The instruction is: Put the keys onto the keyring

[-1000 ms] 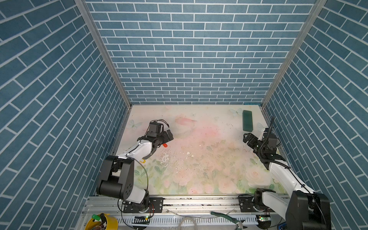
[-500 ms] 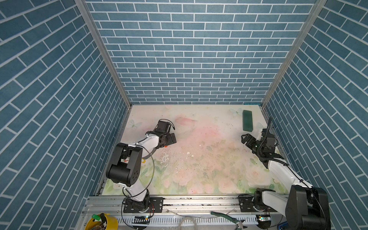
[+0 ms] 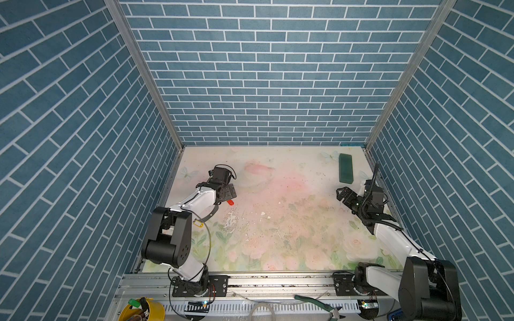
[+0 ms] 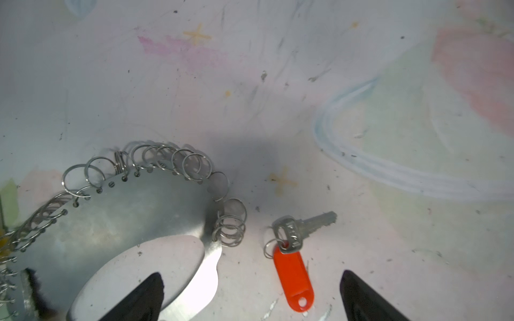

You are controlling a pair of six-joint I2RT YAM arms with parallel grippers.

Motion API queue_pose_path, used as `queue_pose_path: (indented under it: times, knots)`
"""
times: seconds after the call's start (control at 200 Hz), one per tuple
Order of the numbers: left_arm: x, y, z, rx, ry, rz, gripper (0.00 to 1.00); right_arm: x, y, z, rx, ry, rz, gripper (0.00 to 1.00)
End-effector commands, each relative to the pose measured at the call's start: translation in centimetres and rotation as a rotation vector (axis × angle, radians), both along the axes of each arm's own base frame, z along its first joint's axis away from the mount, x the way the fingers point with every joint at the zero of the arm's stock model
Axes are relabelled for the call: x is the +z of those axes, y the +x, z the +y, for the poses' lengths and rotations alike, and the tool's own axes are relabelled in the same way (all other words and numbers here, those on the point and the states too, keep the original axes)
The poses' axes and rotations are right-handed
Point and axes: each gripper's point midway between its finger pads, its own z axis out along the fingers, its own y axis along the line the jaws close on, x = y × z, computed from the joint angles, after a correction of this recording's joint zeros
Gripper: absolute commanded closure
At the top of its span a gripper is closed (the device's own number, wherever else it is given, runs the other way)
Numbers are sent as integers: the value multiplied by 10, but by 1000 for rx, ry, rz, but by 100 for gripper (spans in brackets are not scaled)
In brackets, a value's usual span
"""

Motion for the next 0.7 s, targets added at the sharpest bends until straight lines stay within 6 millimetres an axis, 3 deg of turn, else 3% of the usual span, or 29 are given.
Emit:
queue_pose_path:
  times: [0.0, 0.285, 0.49, 0.695]
  knots:
    - [-21, -11, 1, -2, -22, 85, 0, 9, 3, 3, -7, 26, -14, 4]
    - [-51, 4, -41, -119, -160, 124, 0, 11, 0, 2, -4, 13, -8, 4]
    - [-61, 16, -130, -343, -186, 147, 2, 19, -4, -5, -25, -25, -7, 5]
    - [-72, -1, -237, -567, -197, 176, 1, 27, -17, -26, -114, -113, 25, 5]
